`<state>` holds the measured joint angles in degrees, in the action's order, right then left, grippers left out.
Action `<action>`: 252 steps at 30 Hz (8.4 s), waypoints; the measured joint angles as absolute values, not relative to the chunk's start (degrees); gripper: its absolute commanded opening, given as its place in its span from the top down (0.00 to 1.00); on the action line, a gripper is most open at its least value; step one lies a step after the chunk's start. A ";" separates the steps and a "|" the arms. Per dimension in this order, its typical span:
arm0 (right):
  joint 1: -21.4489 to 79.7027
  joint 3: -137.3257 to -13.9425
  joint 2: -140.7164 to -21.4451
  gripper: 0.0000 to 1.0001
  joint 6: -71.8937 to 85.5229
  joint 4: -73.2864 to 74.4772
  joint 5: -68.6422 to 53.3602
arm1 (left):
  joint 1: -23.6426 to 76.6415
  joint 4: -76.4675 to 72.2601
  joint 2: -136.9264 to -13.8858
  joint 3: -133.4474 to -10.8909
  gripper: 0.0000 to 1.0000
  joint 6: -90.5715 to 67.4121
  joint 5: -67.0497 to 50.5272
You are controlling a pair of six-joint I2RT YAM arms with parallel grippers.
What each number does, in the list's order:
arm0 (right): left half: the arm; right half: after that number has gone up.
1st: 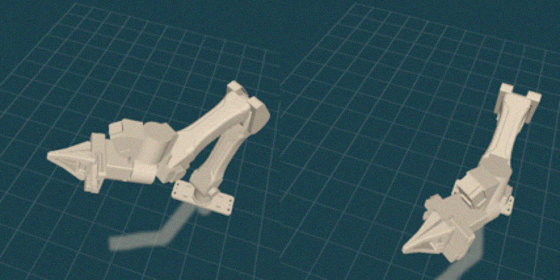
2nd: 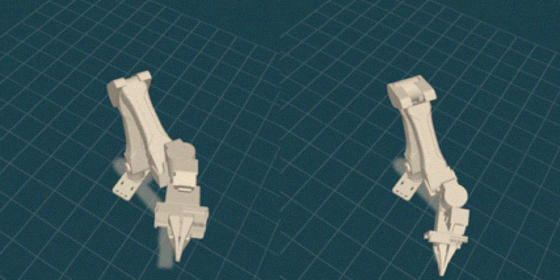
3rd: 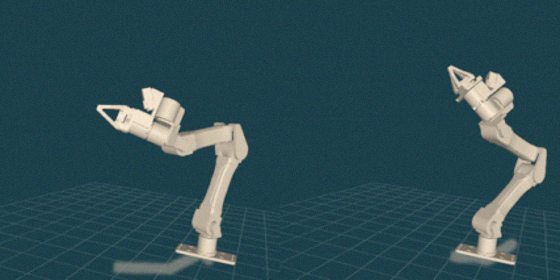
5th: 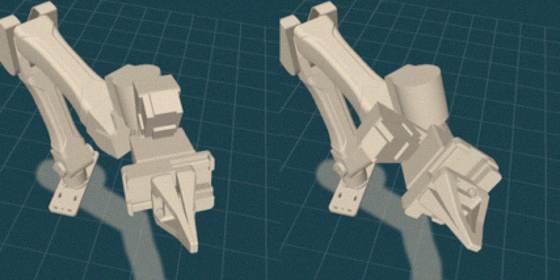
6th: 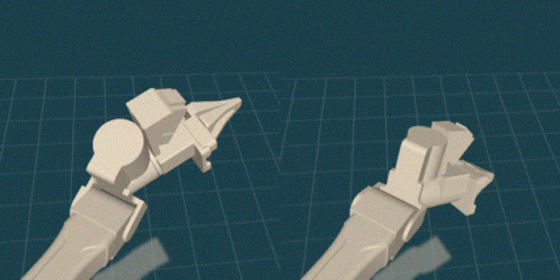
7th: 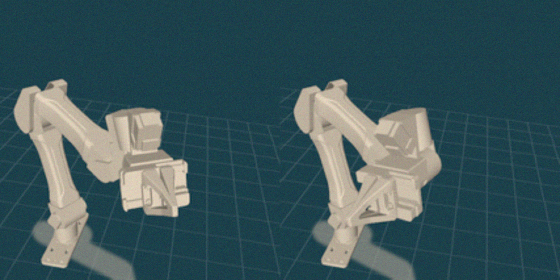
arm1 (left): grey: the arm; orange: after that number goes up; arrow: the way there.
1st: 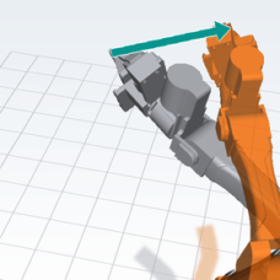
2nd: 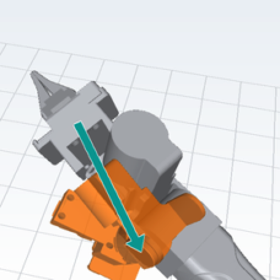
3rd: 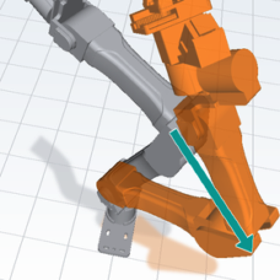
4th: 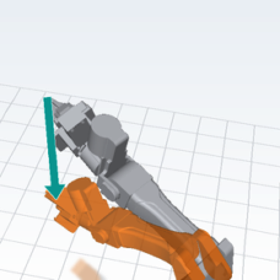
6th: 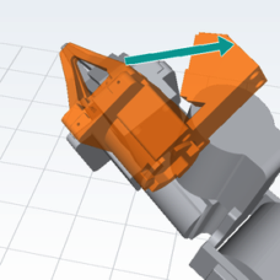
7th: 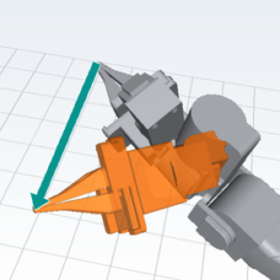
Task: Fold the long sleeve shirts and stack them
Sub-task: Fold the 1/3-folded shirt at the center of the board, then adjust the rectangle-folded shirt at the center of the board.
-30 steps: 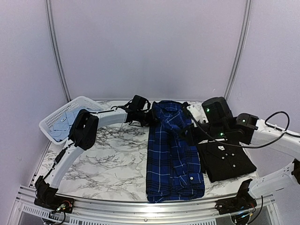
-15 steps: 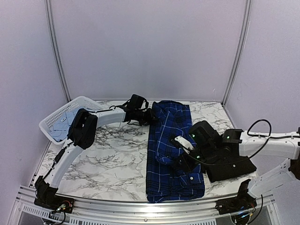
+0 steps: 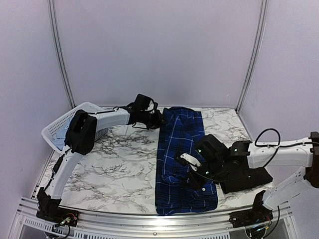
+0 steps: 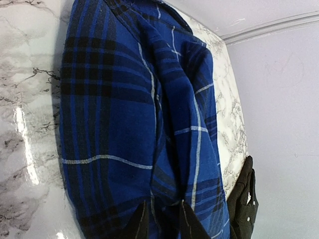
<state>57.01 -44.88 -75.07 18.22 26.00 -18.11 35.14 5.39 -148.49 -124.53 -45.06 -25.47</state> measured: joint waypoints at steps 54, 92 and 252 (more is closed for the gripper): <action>24.27 -79.37 -114.52 0.83 21.21 3.09 -28.71 | 46.98 6.39 -109.86 -72.07 0.88 -35.03 -29.08; 27.05 -80.05 -112.97 0.65 20.75 4.10 -28.32 | 50.06 6.42 -110.96 -71.40 0.89 -34.00 -29.15; 67.26 -17.72 -61.56 0.41 58.83 2.52 -9.02 | 51.16 10.85 -70.30 -30.50 0.55 -39.24 -16.40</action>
<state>67.26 -17.72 -61.56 58.83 2.52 -9.02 51.16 10.85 -70.30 -30.50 -39.24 -16.40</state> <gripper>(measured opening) 0.608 0.419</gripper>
